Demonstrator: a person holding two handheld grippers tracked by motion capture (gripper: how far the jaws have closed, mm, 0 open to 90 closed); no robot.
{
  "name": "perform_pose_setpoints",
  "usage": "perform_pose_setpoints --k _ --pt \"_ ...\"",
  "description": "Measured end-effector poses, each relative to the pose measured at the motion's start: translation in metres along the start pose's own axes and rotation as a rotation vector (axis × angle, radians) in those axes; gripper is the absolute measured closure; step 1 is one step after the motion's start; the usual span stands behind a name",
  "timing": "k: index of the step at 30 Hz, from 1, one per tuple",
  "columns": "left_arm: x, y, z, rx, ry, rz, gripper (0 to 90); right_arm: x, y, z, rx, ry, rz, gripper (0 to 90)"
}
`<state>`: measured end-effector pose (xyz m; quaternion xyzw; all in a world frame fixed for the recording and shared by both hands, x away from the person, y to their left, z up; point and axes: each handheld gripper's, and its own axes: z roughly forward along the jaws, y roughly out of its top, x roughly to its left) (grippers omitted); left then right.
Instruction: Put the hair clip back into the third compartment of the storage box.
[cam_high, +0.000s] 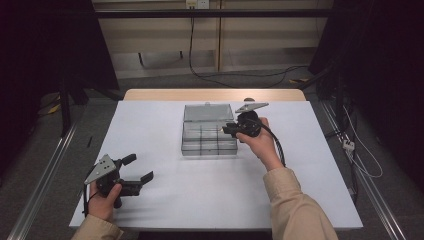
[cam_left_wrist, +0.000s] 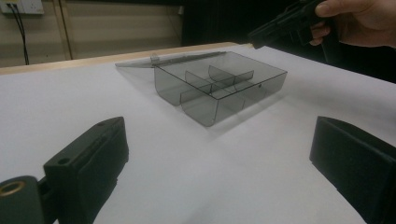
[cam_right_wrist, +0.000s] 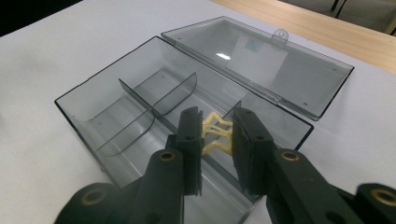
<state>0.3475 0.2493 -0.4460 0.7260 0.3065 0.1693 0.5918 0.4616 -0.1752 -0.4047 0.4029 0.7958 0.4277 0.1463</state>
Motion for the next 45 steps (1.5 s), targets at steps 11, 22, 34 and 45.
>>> perform_pose_setpoints --k 11,22,34,45 --pt "0.000 0.000 0.000 0.001 0.001 -0.001 4.2 -0.006 -0.001 0.003 -0.002 -0.008 0.014 73.9" --pt "0.001 0.000 0.000 0.002 0.000 0.000 4.2 -0.007 0.000 0.010 0.005 -0.020 0.014 73.9" --pt "0.001 0.000 0.000 -0.002 -0.003 -0.001 4.2 -0.008 -0.002 0.023 0.019 -0.044 0.016 73.8" --pt "0.001 0.000 -0.001 -0.005 -0.002 -0.002 4.2 -0.011 -0.004 0.027 0.020 -0.047 0.019 73.8"
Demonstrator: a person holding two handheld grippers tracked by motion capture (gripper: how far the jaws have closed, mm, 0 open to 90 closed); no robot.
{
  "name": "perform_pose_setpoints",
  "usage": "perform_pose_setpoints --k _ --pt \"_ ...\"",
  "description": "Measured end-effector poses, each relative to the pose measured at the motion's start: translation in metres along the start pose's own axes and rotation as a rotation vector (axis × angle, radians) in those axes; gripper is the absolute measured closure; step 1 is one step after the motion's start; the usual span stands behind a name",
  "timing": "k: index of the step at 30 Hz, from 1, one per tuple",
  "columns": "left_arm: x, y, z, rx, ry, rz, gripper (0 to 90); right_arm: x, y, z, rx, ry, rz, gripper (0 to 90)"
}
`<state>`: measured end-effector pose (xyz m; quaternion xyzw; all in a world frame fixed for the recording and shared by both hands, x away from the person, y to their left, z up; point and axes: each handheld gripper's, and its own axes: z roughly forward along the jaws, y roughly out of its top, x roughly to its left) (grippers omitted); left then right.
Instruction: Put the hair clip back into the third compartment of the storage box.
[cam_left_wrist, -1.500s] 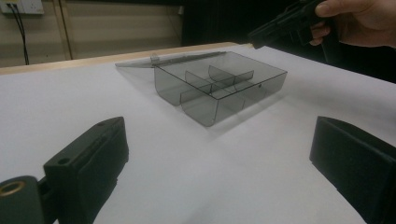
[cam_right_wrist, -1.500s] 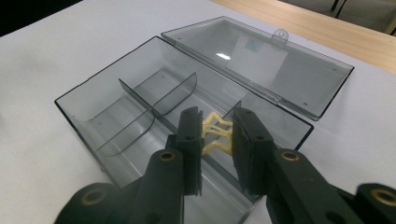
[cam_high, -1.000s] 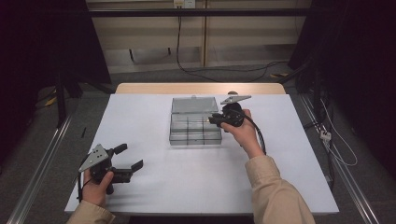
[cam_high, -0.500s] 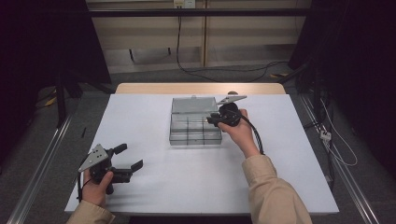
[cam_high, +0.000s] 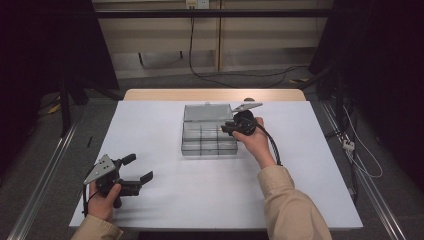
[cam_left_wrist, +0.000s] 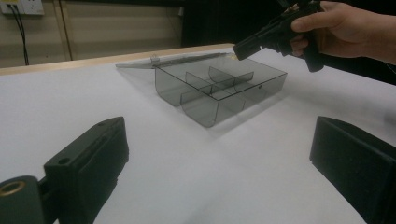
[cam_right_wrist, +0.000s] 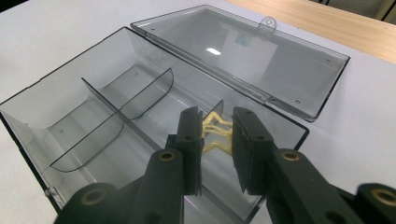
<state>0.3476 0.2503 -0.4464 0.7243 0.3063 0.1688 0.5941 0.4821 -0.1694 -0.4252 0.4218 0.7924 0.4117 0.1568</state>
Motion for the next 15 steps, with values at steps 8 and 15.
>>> perform_pose_setpoints --k 8,15 --pt "0.0001 -0.0002 0.0002 0.002 0.002 0.001 4.2 -0.0024 -0.0014 0.0025 0.005 -0.008 0.004 73.8" --pt "0.0010 -0.0010 0.0001 0.002 0.003 -0.009 4.2 -0.0030 -0.0022 0.0041 0.001 -0.006 0.003 65.6"
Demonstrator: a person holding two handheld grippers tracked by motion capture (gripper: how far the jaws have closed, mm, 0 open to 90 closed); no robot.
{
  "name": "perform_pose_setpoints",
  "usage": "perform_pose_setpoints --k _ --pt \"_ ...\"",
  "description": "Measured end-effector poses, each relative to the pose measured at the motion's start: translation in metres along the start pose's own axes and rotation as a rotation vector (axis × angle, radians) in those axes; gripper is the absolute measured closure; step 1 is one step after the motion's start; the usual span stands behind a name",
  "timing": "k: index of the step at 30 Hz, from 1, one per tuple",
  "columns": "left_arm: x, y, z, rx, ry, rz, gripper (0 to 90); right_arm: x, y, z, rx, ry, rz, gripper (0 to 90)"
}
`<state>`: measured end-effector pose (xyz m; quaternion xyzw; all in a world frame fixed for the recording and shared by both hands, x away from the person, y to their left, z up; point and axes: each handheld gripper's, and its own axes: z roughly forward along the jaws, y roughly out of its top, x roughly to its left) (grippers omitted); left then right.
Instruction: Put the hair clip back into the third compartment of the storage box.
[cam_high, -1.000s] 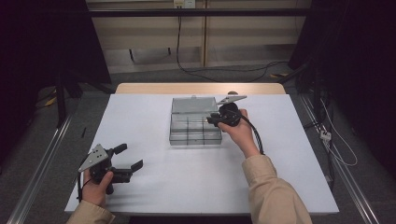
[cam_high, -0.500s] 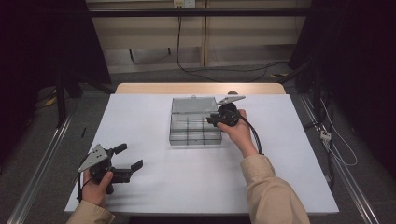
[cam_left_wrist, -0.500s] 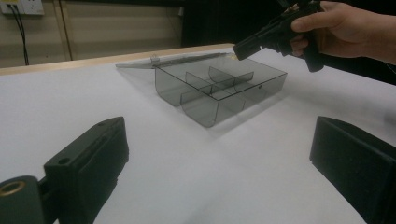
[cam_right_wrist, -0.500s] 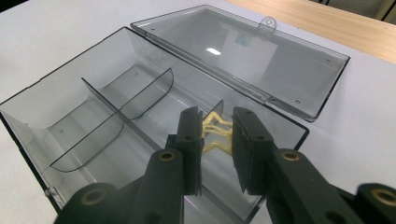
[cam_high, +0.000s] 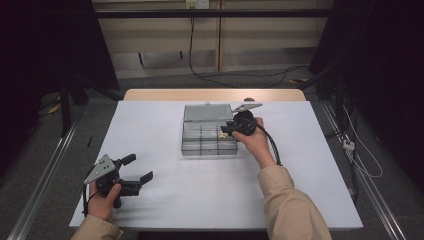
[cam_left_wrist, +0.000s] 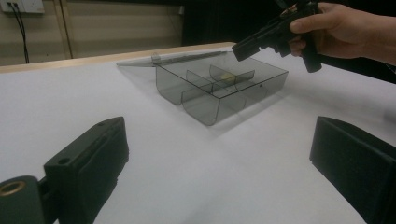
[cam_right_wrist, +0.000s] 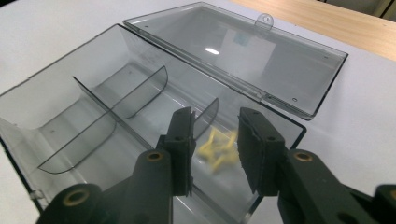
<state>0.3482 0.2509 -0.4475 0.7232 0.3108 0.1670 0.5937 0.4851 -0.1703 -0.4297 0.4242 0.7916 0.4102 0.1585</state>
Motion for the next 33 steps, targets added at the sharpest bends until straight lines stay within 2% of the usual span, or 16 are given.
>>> perform_pose_setpoints --k 3,9,13,19,21,25,30,33 --pt "0.000 0.000 0.000 -0.001 -0.001 -0.003 4.2 0.001 0.001 -0.003 -0.003 -0.004 0.007 60.4" --pt "0.000 0.000 0.000 0.001 -0.002 0.005 4.2 0.005 0.002 -0.011 -0.010 0.002 0.035 43.2" --pt "-0.001 0.001 -0.002 0.004 -0.003 0.013 4.2 0.011 0.000 -0.022 -0.015 0.009 0.037 29.7" --pt "0.000 0.000 -0.002 0.013 0.000 0.014 4.2 0.023 -0.010 -0.045 -0.055 0.012 0.035 20.1" --pt "0.000 0.000 -0.002 0.014 0.002 0.013 4.2 0.026 -0.015 -0.053 -0.056 0.009 0.023 18.7" --pt "-0.001 0.000 -0.002 0.018 0.002 0.014 4.2 0.031 -0.026 -0.067 -0.073 0.021 0.030 17.6" --pt "-0.001 -0.001 -0.001 0.017 0.004 0.010 4.2 0.034 -0.041 -0.078 -0.067 0.020 0.033 16.3" --pt "-0.001 -0.001 -0.001 0.016 0.006 0.006 4.2 0.036 -0.051 -0.083 -0.069 0.008 0.017 16.7"
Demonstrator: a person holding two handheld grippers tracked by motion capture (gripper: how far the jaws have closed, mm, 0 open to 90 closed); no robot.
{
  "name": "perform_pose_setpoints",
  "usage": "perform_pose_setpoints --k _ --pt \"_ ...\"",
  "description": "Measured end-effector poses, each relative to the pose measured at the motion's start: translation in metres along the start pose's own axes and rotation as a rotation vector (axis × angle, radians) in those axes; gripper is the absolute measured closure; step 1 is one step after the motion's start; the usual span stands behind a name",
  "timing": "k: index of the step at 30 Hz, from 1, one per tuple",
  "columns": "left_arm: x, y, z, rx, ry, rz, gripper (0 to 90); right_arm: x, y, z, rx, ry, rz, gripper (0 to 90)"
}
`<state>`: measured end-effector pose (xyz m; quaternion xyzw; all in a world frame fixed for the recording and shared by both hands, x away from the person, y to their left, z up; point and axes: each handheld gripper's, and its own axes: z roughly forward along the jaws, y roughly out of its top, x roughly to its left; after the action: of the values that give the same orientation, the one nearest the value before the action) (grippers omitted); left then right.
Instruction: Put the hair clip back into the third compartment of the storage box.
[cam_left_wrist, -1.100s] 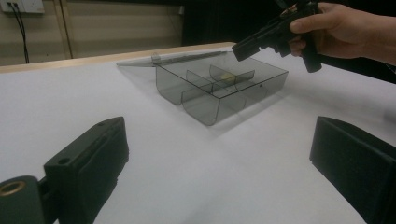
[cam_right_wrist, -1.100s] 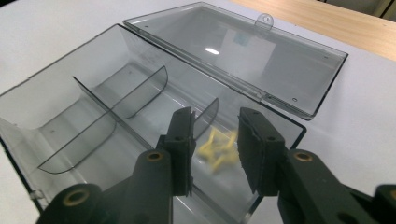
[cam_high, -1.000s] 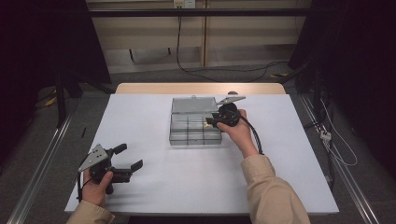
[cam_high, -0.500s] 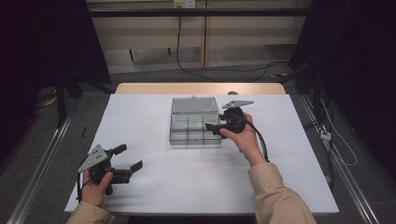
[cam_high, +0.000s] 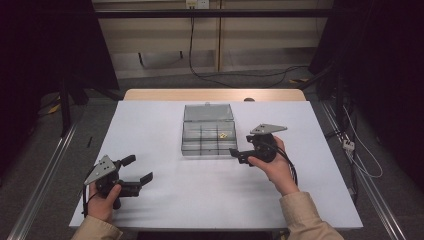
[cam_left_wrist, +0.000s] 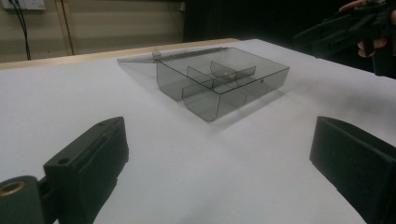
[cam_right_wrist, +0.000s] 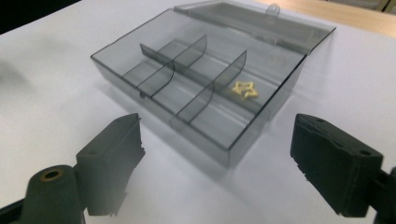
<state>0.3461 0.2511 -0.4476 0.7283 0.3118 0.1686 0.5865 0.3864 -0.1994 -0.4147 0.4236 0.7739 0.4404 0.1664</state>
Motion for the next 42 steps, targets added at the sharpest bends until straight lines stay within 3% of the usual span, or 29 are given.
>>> perform_pose_setpoints --k 9,42 --pt "0.000 0.000 0.001 0.005 -0.001 0.004 4.2 0.005 -0.023 -0.014 0.002 0.022 0.007 16.4" --pt "-0.001 -0.001 0.001 0.022 -0.003 0.014 4.2 -0.002 -0.077 -0.057 -0.015 -0.010 -0.007 16.6"
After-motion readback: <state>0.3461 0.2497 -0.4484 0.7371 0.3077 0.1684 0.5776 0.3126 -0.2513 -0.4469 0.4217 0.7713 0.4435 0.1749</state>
